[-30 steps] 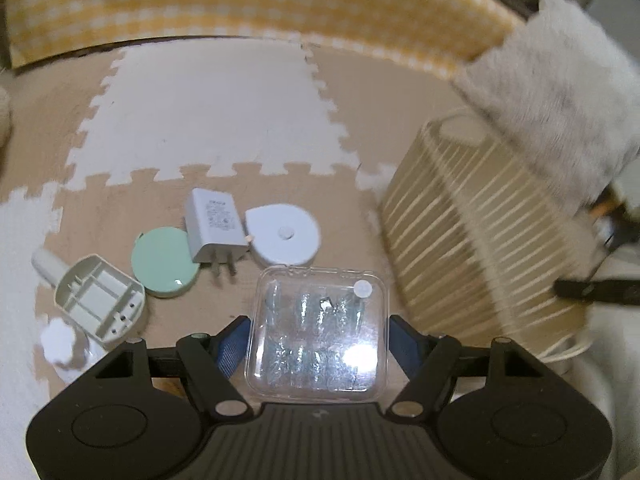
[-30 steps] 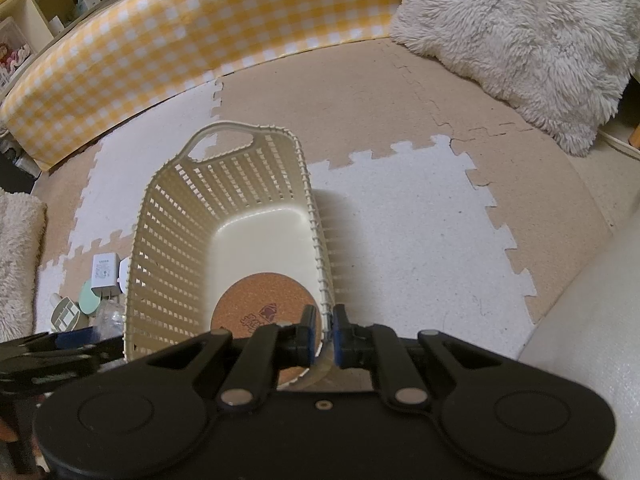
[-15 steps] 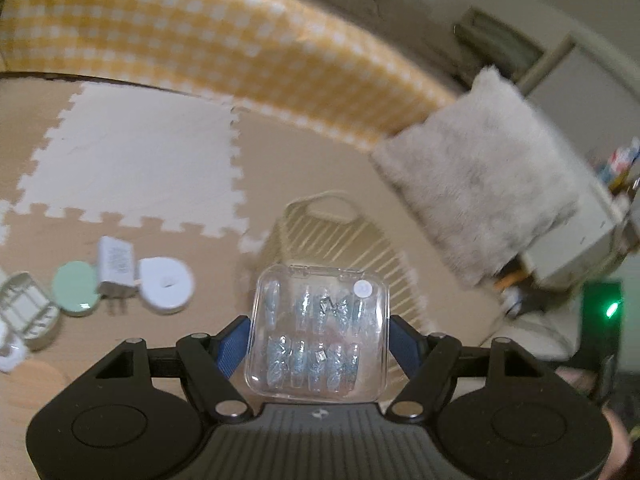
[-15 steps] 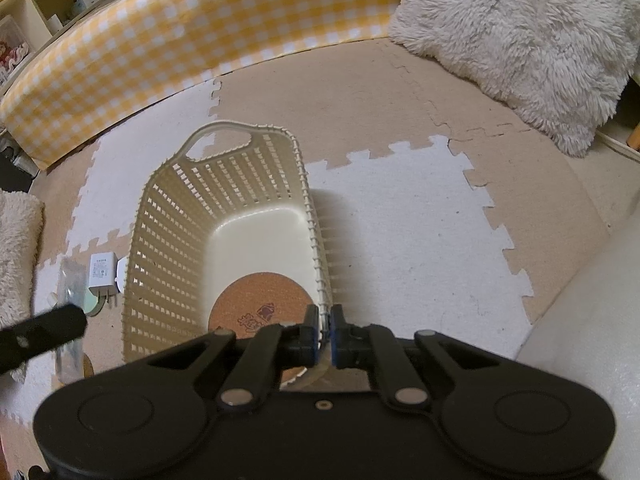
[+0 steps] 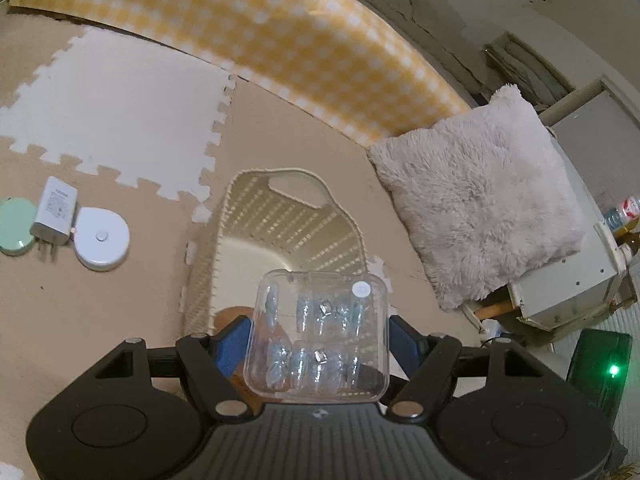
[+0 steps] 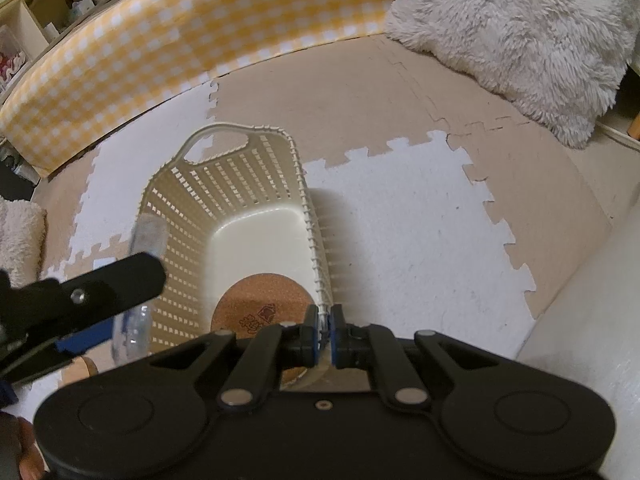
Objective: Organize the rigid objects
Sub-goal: 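Lower the clear case into the basket onto the coaster and release, then move the left tool back toward the round wooden lid, then grasp the round wooden lid with the left gripper and lift it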
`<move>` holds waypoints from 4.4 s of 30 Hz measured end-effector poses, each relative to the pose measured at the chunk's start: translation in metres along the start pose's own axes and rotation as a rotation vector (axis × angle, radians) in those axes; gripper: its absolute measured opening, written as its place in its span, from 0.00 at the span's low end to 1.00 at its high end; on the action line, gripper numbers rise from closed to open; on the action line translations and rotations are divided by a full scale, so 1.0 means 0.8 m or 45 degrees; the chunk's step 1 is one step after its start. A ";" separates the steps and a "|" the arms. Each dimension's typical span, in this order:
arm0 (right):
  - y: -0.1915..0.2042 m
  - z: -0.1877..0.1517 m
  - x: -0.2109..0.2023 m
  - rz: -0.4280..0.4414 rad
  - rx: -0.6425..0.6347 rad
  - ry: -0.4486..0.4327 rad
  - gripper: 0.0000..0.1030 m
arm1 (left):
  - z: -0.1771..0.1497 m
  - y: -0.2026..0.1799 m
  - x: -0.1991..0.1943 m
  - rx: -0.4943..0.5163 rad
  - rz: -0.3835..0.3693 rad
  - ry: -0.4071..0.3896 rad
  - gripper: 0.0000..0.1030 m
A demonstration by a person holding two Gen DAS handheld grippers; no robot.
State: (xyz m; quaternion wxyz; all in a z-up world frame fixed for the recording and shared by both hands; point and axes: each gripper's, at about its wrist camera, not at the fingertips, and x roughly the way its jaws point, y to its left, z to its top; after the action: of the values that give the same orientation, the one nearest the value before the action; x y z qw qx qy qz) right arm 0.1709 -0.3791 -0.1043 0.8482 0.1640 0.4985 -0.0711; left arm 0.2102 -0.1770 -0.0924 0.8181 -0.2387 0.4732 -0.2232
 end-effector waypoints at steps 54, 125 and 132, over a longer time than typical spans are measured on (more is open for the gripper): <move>-0.002 0.001 0.000 0.013 0.008 0.005 0.06 | 0.008 -0.025 -0.063 0.121 0.149 0.045 0.89; -0.001 0.001 0.000 0.007 0.001 0.005 0.06 | 0.004 0.199 -0.055 0.371 0.599 0.338 0.66; -0.002 0.002 -0.001 0.004 -0.006 0.005 0.06 | -0.003 0.159 -0.072 0.380 0.470 0.249 0.66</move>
State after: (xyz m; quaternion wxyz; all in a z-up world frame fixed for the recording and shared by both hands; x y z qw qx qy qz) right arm 0.1714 -0.3808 -0.1035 0.8478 0.1628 0.5000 -0.0683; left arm 0.1996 -0.0431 -0.1315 0.8214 -0.0023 0.5475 -0.1595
